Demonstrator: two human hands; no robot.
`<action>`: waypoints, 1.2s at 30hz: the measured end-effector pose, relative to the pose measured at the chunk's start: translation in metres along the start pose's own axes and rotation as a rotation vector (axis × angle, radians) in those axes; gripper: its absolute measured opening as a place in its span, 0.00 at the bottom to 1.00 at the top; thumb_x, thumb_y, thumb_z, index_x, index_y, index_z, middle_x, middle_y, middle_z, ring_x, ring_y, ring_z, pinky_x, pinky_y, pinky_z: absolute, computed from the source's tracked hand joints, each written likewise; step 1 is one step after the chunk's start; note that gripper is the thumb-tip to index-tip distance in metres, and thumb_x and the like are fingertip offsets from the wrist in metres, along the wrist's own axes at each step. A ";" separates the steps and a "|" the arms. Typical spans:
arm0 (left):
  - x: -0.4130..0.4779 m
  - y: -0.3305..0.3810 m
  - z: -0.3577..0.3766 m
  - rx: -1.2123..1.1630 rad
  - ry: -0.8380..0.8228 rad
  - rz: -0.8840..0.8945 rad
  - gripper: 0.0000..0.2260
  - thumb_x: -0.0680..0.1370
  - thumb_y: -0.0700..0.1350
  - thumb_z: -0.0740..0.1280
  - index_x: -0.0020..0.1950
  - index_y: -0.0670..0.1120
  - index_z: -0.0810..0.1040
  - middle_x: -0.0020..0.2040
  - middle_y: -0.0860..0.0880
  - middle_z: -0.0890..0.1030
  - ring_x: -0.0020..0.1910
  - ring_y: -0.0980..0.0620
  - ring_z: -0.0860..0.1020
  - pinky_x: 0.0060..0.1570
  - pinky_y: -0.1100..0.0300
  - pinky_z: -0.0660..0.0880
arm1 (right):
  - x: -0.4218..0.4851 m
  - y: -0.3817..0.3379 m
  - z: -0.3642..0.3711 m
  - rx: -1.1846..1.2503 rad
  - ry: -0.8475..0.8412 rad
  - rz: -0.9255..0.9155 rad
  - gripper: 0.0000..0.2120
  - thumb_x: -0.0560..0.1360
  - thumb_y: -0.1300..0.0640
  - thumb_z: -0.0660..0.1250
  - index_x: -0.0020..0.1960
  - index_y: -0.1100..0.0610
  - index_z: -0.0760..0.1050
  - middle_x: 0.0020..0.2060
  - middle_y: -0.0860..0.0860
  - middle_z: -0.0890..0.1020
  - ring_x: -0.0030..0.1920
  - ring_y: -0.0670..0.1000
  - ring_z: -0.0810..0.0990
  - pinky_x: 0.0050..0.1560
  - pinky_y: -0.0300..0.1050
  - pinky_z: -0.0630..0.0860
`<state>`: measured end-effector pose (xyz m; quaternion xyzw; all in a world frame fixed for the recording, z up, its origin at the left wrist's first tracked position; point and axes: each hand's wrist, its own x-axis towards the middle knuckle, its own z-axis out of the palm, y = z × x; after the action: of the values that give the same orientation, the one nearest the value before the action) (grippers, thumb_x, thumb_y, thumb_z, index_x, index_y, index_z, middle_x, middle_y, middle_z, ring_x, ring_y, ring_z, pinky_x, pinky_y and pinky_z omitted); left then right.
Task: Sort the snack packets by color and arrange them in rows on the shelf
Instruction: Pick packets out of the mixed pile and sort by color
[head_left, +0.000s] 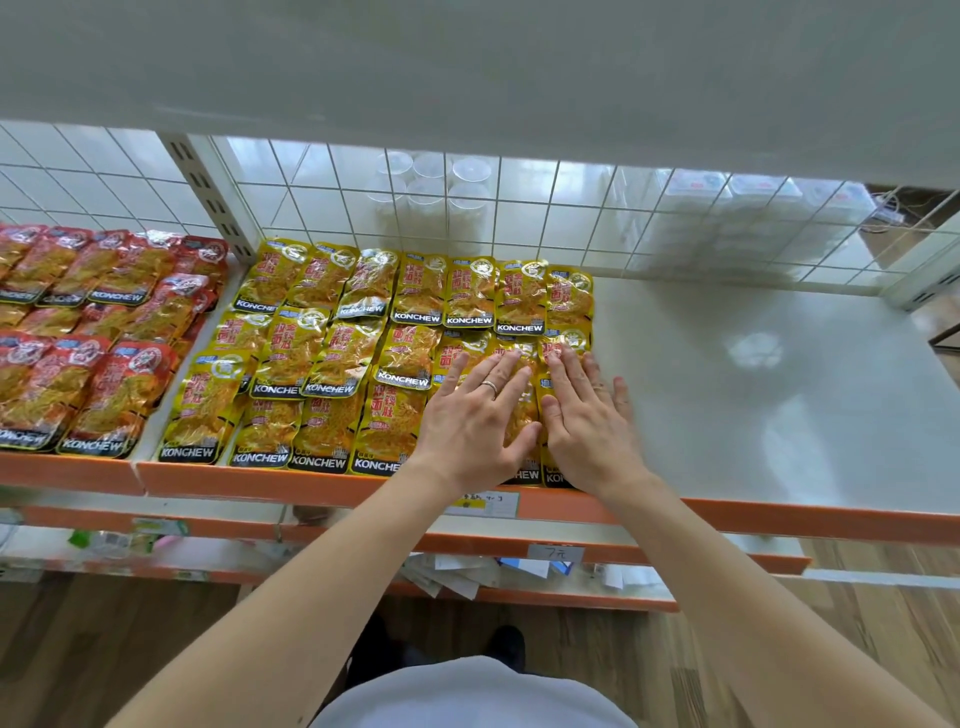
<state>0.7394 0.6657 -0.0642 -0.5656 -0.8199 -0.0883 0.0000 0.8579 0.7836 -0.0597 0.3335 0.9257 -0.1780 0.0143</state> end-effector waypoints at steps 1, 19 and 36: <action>-0.002 -0.001 0.000 0.011 0.003 -0.001 0.34 0.78 0.64 0.47 0.80 0.49 0.62 0.81 0.49 0.58 0.81 0.52 0.55 0.80 0.48 0.41 | -0.001 0.002 0.000 -0.004 0.003 -0.006 0.27 0.85 0.46 0.44 0.81 0.47 0.40 0.80 0.43 0.41 0.79 0.45 0.36 0.77 0.52 0.34; -0.007 0.001 -0.002 -0.032 -0.097 -0.050 0.31 0.80 0.61 0.39 0.82 0.54 0.52 0.83 0.53 0.48 0.81 0.53 0.46 0.78 0.49 0.34 | -0.007 -0.017 0.003 -0.035 -0.068 0.193 0.27 0.84 0.47 0.41 0.80 0.45 0.32 0.78 0.42 0.30 0.76 0.48 0.26 0.74 0.64 0.33; -0.041 -0.020 -0.024 -0.133 0.186 -0.054 0.26 0.80 0.54 0.55 0.78 0.49 0.66 0.81 0.50 0.61 0.80 0.48 0.55 0.79 0.45 0.50 | -0.016 -0.029 -0.013 -0.031 0.087 0.035 0.29 0.83 0.38 0.45 0.80 0.42 0.40 0.81 0.46 0.39 0.79 0.51 0.35 0.74 0.62 0.39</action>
<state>0.7337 0.6170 -0.0479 -0.5313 -0.8238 -0.1943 0.0362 0.8535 0.7573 -0.0364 0.3570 0.9220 -0.1489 -0.0178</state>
